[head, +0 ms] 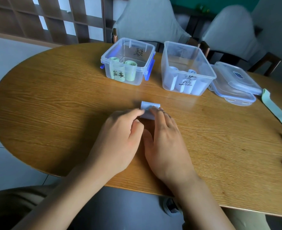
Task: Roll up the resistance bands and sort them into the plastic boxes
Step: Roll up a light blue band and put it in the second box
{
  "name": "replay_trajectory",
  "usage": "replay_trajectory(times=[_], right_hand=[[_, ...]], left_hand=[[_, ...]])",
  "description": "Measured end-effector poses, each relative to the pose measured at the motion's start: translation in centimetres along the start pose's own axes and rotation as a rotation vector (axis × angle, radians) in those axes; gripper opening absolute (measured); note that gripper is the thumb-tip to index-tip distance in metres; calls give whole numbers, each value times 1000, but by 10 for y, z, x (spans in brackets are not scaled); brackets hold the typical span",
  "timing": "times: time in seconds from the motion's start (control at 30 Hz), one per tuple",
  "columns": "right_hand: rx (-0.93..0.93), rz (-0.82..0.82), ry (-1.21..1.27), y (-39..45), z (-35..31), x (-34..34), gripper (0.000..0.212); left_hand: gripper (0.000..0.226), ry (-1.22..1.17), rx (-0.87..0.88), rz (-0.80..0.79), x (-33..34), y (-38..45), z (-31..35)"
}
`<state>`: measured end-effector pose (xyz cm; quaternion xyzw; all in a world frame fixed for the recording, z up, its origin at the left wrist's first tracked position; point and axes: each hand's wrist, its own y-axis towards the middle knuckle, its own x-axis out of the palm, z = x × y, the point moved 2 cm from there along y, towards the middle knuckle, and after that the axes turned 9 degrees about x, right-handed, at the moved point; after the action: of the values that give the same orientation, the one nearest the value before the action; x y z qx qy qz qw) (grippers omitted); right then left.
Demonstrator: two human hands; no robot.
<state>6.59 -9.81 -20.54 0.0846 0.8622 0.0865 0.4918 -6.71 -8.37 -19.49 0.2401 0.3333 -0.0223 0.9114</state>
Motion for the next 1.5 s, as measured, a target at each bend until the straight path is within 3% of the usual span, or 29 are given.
replay_trajectory(times=[0.27,0.43,0.6,0.93,1.2,1.5], right_hand=[[-26,-63,41,13,4,2,64],[-26,133,105,7,5,-3,46],[-30,124,27,6,5,-1,35],[-60,-62,-117,31,12,-10,51],[-145,-82,-130,63,23,-10,51],[-94,-99,-145,92,30,-5,49]], left_hand=[[57,277,98,-86,9,5,-3],[70,383,51,-143,9,14,-1],[75,392,38,-152,9,21,-1],[46,276,-30,-65,-2,22,-1],[43,246,-39,-31,-15,15,-5],[40,211,-44,-18,-25,10,-10]])
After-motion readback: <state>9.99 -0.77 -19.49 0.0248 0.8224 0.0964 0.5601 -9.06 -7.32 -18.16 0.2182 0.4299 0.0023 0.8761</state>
